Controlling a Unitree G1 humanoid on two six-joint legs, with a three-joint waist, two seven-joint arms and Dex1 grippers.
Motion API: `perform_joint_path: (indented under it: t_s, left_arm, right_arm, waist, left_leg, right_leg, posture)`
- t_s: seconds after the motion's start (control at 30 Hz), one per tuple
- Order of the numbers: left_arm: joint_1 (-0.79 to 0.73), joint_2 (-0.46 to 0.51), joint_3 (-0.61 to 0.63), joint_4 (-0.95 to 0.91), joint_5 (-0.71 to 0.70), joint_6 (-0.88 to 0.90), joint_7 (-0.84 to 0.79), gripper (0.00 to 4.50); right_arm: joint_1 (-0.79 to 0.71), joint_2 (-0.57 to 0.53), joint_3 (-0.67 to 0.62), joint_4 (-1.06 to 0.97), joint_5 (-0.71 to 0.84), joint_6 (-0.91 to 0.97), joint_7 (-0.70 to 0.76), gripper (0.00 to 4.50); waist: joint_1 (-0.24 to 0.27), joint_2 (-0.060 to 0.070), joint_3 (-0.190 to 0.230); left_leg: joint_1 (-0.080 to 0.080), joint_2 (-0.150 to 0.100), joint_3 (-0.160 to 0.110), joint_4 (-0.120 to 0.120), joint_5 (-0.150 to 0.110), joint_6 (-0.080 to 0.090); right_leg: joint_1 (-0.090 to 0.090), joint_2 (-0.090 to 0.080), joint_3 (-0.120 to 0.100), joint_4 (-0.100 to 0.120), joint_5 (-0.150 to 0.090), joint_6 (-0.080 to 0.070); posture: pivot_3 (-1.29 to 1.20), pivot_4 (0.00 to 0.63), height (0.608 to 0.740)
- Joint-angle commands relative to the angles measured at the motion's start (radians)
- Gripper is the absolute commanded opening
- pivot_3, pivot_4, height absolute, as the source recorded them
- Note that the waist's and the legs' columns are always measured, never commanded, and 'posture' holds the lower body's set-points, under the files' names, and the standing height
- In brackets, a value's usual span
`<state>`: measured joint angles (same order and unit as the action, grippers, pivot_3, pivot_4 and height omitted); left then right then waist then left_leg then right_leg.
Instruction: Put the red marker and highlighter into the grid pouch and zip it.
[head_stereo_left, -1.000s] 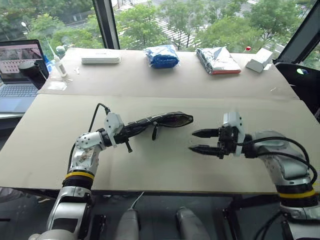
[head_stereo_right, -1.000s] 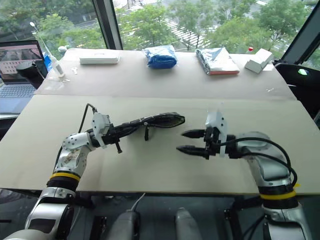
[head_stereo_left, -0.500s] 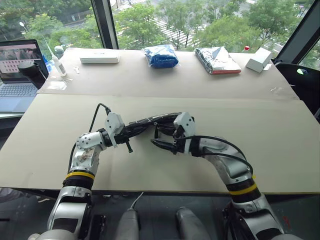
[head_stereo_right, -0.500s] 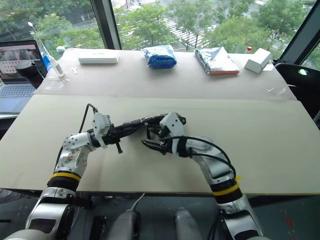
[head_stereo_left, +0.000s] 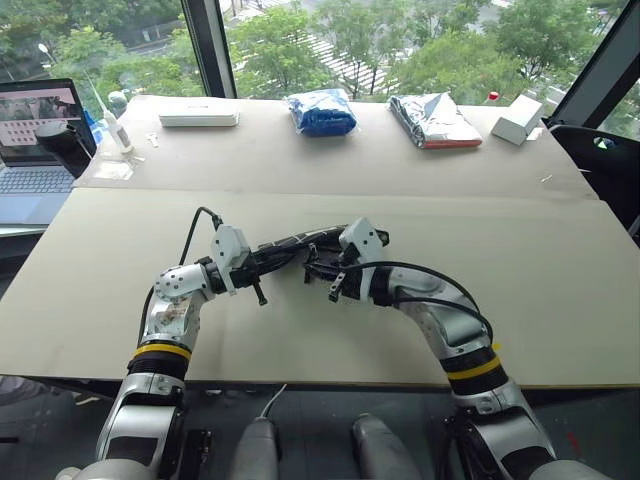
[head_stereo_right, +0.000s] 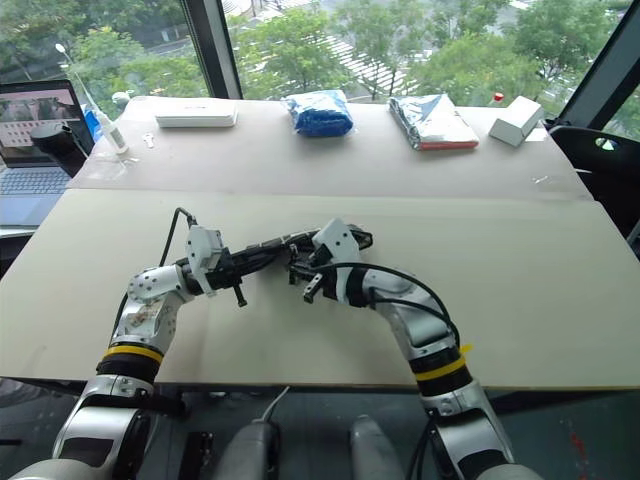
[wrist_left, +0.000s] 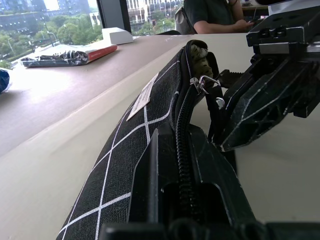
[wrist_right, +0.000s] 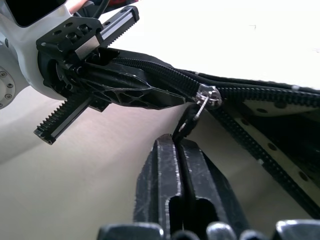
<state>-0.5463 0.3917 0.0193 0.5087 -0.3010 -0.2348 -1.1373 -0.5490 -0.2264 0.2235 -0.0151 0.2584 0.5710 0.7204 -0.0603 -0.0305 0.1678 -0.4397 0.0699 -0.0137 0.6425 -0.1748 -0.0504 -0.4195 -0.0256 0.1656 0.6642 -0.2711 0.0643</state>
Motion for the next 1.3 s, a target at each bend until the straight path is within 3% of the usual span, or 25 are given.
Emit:
perform_joint_path:
  t_s: [0.03,0.2,0.53,0.8,0.93,1.17,1.3]
  left_arm:
    - [-0.001,-0.002,0.007,-0.039,-0.013,0.0,0.005,0.0]
    - [0.0,-0.001,0.007,-0.04,-0.013,0.0,0.006,0.0]
    - [0.005,0.005,0.01,-0.046,-0.013,0.003,0.008,0.0]
    - [-0.001,0.003,0.007,-0.04,-0.015,0.004,0.005,0.0]
    - [-0.011,-0.001,0.002,-0.034,-0.015,0.005,0.002,0.0]
    - [-0.022,-0.003,-0.009,-0.032,-0.01,-0.003,-0.019,0.0]
    - [-0.037,0.003,-0.022,-0.024,0.002,-0.027,-0.047,0.0]
  right_arm:
    - [0.003,-0.008,-0.015,-0.06,0.024,-0.018,0.017,0.1]
    - [0.017,-0.069,-0.056,-0.057,0.011,-0.025,0.02,0.1]
    - [0.059,-0.336,-0.22,-0.004,-0.002,-0.05,0.05,0.1]
    - [0.067,-0.387,-0.281,0.057,0.013,-0.091,0.044,0.1]
    - [0.086,-0.369,-0.253,0.001,0.051,-0.071,0.096,1.06]
    - [0.125,-0.384,-0.244,0.005,0.06,-0.049,0.124,3.45]
    - [0.195,-0.445,-0.274,-0.009,0.076,-0.036,0.179,3.45]
  waist:
    - [0.0,0.0,0.0]
    - [0.002,0.0,0.0]
    - [0.009,0.0,0.0]
    - [0.009,0.0,0.0]
    - [0.013,0.0,0.0]
    - [0.015,0.0,0.0]
    - [0.02,0.0,0.0]
  left_leg:
    - [0.0,0.0,0.0,0.0,0.0,0.0]
    - [0.0,0.0,0.0,0.0,0.0,0.0]
    - [0.0,0.0,0.0,0.0,0.0,0.0]
    - [0.0,0.0,0.0,0.0,0.0,0.0]
    - [0.0,0.0,0.0,0.0,0.0,0.0]
    - [0.0,0.0,0.0,0.0,0.0,0.0]
    - [0.0,-0.001,0.0,0.0,0.0,0.0]
  right_leg:
    - [0.0,0.0,0.0,0.0,0.0,0.0]
    - [0.0,0.0,0.0,0.0,0.0,0.0]
    - [0.0,0.0,0.0,-0.001,0.0,0.0]
    - [0.0,0.0,0.0,-0.001,0.0,0.0]
    - [0.001,0.0,0.0,-0.001,0.0,0.0]
    - [0.001,0.0,0.0,-0.001,0.0,0.0]
    - [0.001,0.0,0.0,-0.001,0.0,0.0]
  posture:
    - [0.0,0.15,0.74]
    - [0.0,0.15,0.74]
    - [0.0,0.15,0.74]
    - [0.0,0.15,0.74]
    - [0.0,0.15,0.74]
    - [0.0,0.15,0.74]
    - [0.0,0.15,0.74]
